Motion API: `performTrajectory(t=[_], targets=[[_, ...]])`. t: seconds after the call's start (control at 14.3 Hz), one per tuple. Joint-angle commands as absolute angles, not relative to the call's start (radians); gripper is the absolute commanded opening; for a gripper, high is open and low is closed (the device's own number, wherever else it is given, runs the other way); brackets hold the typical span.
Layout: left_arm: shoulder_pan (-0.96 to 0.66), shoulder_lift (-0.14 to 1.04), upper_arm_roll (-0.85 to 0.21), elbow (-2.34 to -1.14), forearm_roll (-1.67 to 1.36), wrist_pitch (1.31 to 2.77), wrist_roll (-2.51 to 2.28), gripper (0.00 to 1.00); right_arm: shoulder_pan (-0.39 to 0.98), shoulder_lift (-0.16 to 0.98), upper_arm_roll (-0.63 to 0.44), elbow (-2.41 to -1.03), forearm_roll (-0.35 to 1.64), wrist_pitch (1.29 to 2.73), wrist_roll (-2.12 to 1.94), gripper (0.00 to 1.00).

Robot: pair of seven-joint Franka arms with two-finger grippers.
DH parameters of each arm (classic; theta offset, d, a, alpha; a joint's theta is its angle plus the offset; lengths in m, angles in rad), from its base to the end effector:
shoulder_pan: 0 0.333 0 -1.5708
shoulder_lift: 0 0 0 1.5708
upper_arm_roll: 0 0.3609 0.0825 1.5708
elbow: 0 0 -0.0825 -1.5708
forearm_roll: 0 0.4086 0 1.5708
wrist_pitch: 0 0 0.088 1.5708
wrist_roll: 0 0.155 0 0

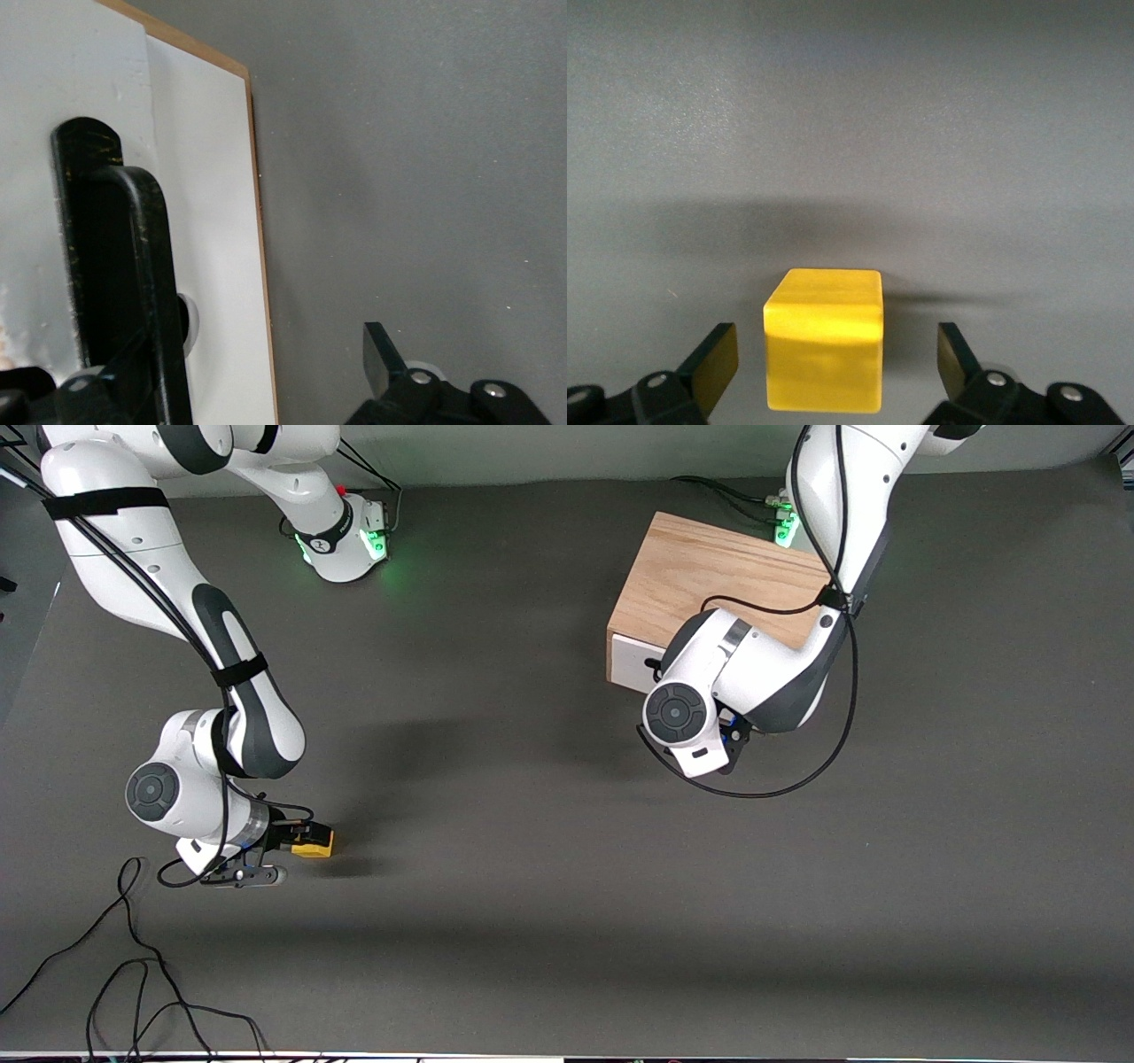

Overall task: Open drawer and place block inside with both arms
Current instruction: 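Hook the drawer handle with the left gripper while the right gripper lowers to the cube, then pull the drawer open with the left gripper while the right gripper grasps the cube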

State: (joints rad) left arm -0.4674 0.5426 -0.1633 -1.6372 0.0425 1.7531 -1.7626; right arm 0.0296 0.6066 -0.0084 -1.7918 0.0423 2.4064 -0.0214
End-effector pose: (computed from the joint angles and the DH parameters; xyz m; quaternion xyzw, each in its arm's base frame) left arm 0.5382 -0.3747 0.2596 -0.8284 -0.5196 0.0982 0.1849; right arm 0.6998 0.0168 0.1832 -0.9999 -0.0064 -0.0040 0.0119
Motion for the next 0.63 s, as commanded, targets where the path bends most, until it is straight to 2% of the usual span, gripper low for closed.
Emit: performTrajectory(t=[0.0, 0.35, 0.56], targets=[[-0.471, 0.56, -0.158, -1.591, 0.083, 1.786, -1.764, 1.0, 0.034, 0.61, -0.012, -1.799, 0.034, 2.427, -0.031, 1.0], [-0.472, 0.65, -0.158, -1.442, 0.086, 1.816, -1.766, 1.0, 0.035, 0.624, -0.012, -1.813, 0.034, 2.465, -0.028, 1.0], [-0.472, 0.666, -0.158, -1.417, 0.103, 1.874, -1.778, 1.0, 0.034, 0.629, -0.012, -1.813, 0.034, 2.465, -0.028, 1.0]])
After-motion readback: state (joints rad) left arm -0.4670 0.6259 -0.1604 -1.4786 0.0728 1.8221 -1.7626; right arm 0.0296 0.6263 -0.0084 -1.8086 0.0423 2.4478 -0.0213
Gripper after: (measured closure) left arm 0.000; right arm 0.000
